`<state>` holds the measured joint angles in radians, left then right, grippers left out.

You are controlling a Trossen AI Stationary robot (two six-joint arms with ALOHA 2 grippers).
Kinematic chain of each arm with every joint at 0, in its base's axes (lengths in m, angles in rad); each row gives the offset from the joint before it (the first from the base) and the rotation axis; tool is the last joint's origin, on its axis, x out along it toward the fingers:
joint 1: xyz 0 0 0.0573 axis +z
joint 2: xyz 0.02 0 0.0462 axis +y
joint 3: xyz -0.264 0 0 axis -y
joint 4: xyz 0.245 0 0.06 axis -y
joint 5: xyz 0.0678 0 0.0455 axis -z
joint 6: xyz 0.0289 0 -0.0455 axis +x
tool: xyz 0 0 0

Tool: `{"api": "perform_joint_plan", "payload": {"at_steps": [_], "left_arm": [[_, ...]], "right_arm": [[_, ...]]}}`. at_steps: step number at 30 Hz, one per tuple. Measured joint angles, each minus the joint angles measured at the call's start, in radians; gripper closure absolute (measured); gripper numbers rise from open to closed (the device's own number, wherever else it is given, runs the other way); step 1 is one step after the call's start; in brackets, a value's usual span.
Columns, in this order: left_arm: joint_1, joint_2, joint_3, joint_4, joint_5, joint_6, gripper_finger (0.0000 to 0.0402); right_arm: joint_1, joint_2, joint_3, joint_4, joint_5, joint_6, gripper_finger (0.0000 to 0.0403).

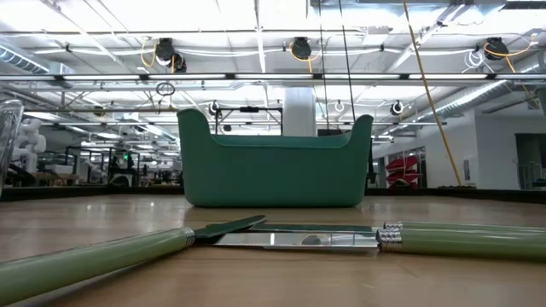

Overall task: Sort silverware by color (type)
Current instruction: Put the yellow knife into the transparent bin

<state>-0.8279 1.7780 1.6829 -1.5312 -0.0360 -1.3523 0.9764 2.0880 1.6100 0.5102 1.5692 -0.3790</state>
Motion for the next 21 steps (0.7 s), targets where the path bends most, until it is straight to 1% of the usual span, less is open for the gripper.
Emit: {"api": "perform_joint_plan", "payload": {"at_steps": [5,11,15,17,21], "left_arm": [[-0.048,-0.001,0.0,-0.037,0.066,-0.103,0.0348],[-0.125,-0.001,0.0,-0.038,0.135,-0.365,0.0348],[-0.167,-0.001,0.0,-0.039,0.227,-0.524,0.0348],[-0.184,-0.001,0.0,-0.04,0.269,-0.595,0.0348],[-0.198,0.001,0.0,-0.04,0.335,-0.715,0.0348]], "right_arm": [[0.0,0.001,0.0,-0.026,-0.001,0.0,0.0188],[0.0,0.001,0.0,-0.034,-0.002,-0.005,0.0188],[0.0,0.001,0.0,-0.034,-0.003,-0.006,0.0188],[0.004,0.001,0.0,-0.051,-0.003,0.013,0.0188],[0.022,0.002,0.0,-0.123,-0.014,0.109,0.0188]]}}
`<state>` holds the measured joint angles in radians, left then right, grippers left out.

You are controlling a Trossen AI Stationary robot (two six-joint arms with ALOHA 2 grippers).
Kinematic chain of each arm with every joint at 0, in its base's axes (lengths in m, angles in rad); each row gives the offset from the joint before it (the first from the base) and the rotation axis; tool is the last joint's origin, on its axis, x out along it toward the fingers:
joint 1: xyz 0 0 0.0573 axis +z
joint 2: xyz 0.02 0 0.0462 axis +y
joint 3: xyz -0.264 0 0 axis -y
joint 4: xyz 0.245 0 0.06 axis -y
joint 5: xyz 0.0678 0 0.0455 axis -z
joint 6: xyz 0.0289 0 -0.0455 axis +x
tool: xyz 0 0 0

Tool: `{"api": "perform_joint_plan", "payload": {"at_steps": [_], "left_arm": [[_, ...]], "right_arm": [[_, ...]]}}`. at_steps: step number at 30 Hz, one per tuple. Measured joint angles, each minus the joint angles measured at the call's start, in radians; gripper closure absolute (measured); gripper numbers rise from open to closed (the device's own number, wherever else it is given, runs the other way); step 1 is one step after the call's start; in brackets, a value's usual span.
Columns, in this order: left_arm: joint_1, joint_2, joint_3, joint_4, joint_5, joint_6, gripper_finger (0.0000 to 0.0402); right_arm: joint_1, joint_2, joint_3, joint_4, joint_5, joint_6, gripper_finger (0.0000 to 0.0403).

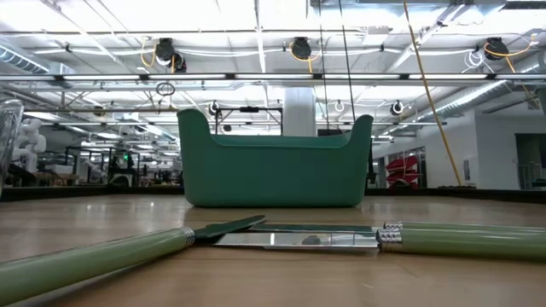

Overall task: Sort silverware by color (type)
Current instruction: Put the yellow knife into the transparent bin

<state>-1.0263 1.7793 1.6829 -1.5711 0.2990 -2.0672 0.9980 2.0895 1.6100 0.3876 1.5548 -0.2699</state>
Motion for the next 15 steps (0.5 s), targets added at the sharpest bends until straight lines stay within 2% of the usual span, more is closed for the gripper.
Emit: {"api": "perform_joint_plan", "payload": {"at_steps": [6,11,15], "left_arm": [[-0.02,0.004,0.0,0.0,-0.022,-0.177,0.0348],[-0.003,0.071,-0.002,0.0,-0.105,-0.148,0.0348],[0.012,0.128,-0.002,0.0,-0.109,-0.123,0.0335]], "right_arm": [[0.032,0.0,0.0,-0.051,-0.057,0.135,0.0188],[0.059,0.0,0.0,-0.055,-0.111,0.186,0.0188],[0.079,0.0,0.0,-0.055,-0.12,0.218,0.0188]]}}
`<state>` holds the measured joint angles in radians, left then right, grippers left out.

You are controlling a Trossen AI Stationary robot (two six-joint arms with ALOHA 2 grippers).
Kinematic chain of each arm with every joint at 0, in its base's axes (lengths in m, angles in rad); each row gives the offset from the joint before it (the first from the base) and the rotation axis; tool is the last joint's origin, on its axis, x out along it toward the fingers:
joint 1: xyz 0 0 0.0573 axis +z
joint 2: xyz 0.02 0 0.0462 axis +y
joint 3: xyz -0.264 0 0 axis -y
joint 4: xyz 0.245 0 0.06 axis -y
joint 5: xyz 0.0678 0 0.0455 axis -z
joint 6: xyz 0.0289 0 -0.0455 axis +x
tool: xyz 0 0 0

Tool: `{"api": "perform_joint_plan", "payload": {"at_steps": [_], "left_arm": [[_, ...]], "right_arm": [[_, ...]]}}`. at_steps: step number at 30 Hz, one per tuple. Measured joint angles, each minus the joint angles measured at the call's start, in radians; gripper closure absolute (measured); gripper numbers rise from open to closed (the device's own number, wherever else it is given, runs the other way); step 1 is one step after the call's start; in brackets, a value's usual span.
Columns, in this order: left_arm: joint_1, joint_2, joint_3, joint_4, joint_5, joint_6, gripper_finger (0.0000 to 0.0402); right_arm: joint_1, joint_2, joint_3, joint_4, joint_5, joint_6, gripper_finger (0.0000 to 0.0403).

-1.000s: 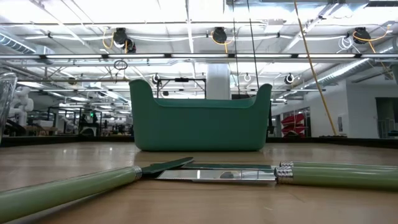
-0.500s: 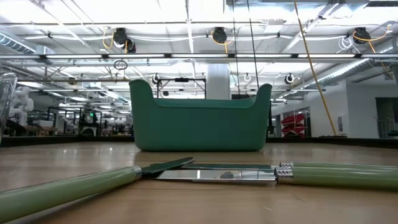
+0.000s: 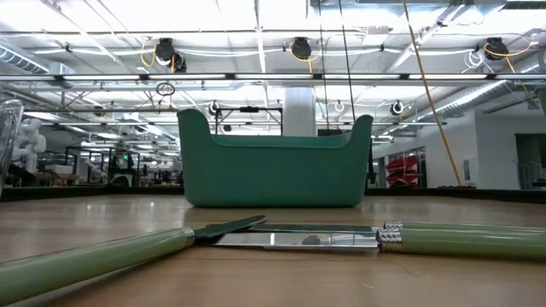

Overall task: Sort silverware by color (type)
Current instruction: Put the yellow knife into the transparent bin

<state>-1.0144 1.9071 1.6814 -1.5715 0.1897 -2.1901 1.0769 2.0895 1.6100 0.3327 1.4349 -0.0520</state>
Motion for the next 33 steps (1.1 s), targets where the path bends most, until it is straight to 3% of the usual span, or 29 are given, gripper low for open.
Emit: {"api": "perform_joint_plan", "payload": {"at_steps": [13,24,33], "left_arm": [[-0.028,0.047,0.0,0.0,0.043,-0.041,0.0326],[-0.029,0.047,0.0,0.0,0.01,-0.04,0.0323],[-0.029,0.047,0.0,0.0,-0.086,-0.003,0.0323]], "right_arm": [[0.04,0.0,0.0,-0.006,-0.001,0.093,0.0188],[0.049,0.0,0.0,-0.01,-0.027,0.112,0.0188],[0.049,0.0,0.0,-0.017,-0.027,0.106,0.0188]]}}
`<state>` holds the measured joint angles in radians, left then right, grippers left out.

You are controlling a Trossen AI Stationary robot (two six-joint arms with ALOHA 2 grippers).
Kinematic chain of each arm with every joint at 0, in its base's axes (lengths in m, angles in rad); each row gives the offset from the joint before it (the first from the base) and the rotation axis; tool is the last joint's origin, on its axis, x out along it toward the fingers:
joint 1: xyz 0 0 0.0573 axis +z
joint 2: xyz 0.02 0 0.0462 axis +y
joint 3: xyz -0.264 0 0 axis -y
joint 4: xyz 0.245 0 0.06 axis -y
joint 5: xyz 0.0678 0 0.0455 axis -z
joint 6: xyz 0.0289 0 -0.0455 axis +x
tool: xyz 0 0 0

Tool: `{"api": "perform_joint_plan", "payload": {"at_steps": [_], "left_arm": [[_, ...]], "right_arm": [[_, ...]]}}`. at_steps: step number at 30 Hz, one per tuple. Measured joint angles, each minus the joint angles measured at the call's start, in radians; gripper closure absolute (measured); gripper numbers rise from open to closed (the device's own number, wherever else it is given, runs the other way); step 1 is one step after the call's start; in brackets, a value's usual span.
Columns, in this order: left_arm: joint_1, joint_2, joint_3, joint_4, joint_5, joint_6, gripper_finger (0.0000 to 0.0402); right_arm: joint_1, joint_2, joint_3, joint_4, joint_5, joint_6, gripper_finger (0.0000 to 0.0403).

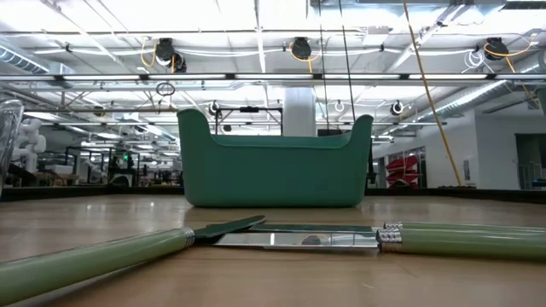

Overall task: Sort silverware by color (type)
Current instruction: Put the yellow knife into the transparent bin, then put the top green knife into the blue bin

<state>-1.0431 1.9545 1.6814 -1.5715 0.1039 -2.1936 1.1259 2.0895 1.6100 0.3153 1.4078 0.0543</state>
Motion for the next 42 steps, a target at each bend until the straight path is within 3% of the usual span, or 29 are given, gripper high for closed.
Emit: {"api": "perform_joint_plan", "payload": {"at_steps": [23,26,31,35,42], "left_arm": [[-0.002,0.0,0.0,0.0,-0.083,0.141,0.0322],[-0.002,0.0,0.0,0.001,-0.083,0.15,0.0306],[-0.002,0.0,0.001,0.001,-0.085,0.15,0.0244],[0.003,0.0,0.001,0.001,-0.156,0.19,0.0212],[0.034,0.0,0.03,0.0,-0.359,0.298,0.0206]], "right_arm": [[-0.117,0.0,0.0,0.015,0.002,-0.258,0.0188],[-0.127,0.0,0.0,0.016,0.001,-0.285,0.0188],[-0.142,0.0,0.0,0.016,0.001,-0.318,0.0188],[-0.149,0.0,0.0,0.016,-0.002,-0.329,0.0188],[-0.151,0.0,0.0,0.016,0.001,-0.298,0.0188]]}}
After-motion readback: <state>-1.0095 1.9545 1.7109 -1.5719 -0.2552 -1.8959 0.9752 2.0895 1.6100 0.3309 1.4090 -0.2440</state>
